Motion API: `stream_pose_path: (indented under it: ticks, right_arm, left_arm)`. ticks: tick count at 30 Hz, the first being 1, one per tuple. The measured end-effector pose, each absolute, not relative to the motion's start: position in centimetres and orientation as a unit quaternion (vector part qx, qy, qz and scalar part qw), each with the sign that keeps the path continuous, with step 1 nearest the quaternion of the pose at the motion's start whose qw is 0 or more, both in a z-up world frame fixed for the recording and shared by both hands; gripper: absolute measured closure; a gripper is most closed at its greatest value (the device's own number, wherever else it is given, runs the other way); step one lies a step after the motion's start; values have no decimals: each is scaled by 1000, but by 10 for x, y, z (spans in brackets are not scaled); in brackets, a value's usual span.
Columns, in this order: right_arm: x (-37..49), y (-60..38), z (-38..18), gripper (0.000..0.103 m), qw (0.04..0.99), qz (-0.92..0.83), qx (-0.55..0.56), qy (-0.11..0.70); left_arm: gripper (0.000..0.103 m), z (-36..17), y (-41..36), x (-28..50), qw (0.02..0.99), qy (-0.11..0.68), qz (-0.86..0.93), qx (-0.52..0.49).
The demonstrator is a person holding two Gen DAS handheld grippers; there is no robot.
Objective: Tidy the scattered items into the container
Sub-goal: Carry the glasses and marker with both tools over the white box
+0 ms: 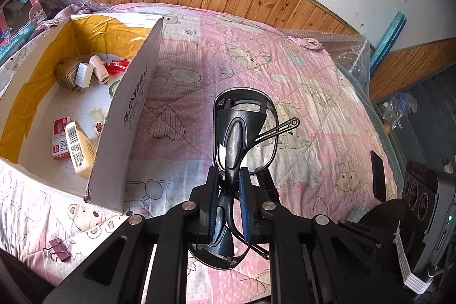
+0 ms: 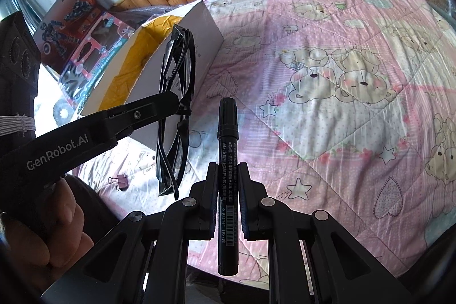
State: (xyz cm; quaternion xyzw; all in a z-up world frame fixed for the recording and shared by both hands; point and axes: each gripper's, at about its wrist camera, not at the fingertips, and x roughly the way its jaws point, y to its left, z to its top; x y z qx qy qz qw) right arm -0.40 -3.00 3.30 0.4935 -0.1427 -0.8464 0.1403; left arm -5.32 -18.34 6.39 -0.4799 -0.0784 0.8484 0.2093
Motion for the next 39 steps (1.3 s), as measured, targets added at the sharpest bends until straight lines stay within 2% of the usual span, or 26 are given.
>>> stream_pose_path:
  ticks: [39]
  right_arm:
    - [-25,-102,99,89,194,-865,449,-113]
  left_arm:
    - [89,111,-279,-61,175,-164,872,-426]
